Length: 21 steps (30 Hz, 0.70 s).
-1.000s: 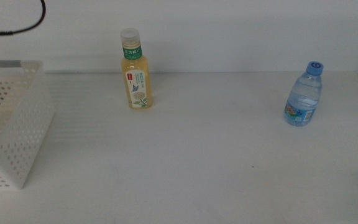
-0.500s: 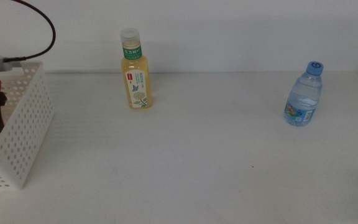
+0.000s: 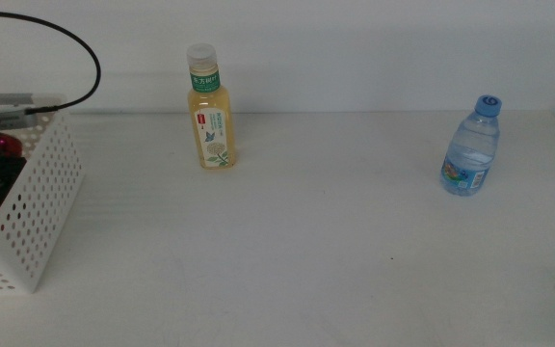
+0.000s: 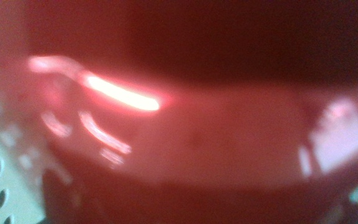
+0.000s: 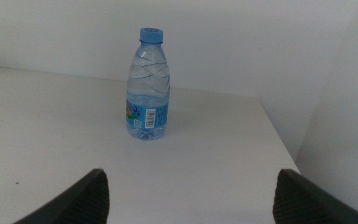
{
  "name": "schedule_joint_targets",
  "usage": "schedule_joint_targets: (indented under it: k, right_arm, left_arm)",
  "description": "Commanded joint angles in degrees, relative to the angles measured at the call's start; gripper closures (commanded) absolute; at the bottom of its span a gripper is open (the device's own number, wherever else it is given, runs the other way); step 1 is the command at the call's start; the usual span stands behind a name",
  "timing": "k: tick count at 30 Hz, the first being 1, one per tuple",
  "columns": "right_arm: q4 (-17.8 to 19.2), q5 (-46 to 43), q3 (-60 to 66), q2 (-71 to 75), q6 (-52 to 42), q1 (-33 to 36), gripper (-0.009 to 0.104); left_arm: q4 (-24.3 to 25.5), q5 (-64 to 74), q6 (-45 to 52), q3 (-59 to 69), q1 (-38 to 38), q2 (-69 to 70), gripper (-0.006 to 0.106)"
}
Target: Use arms to grab the bottles and put them into the dustbin to the left of the table.
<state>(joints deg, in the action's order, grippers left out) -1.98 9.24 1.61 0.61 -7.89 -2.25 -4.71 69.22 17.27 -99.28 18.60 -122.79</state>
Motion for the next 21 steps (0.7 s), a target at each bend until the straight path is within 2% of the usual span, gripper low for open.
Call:
schedule_joint_targets:
  k: [1,6,8,9,14,15,17,18,21]
  right_arm:
    - [0.6,-4.25,-0.41,1.5,-0.44,0.09,0.0]
    - [0.6,-4.25,-0.41,1.5,-0.44,0.09,0.0]
    - [0.6,-4.25,-0.41,1.5,-0.44,0.09,0.0]
    - [0.6,-4.25,-0.41,1.5,-0.44,0.09,0.0]
    - [0.66,-4.25,-0.41,1.5,-0.44,0.08,0.0]
    - [0.66,-4.25,-0.41,1.5,-0.44,0.08,0.0]
    - [0.66,-4.25,-0.41,1.5,-0.44,0.08,0.0]
    - [0.66,-4.25,-0.41,1.5,-0.44,0.08,0.0]
    - [0.66,-4.25,-0.41,1.5,-0.44,0.08,0.0]
  left_arm:
    - [-1.26,-0.41,-0.09,-1.99,-0.27,3.45,0.106]
    - [-1.25,-0.67,-0.09,-1.99,-0.32,2.75,0.104]
    - [-1.25,-0.67,-0.09,-1.99,-0.32,2.7,0.1]
    - [-1.89,-0.67,0.92,-1.99,-0.32,2.7,0.083]
    - [-1.79,-0.67,1.04,-1.99,-0.32,2.7,0.048]
    - [-1.72,-0.67,1.04,-1.99,-0.32,2.7,0.033]
    - [-1.72,-0.51,0.99,-1.99,-0.32,2.7,0.016]
    - [-1.72,-0.16,0.99,-1.99,-0.5,2.83,0.01]
    - [-0.56,1.14,0.51,-2.07,-1.37,3.73,0.01]
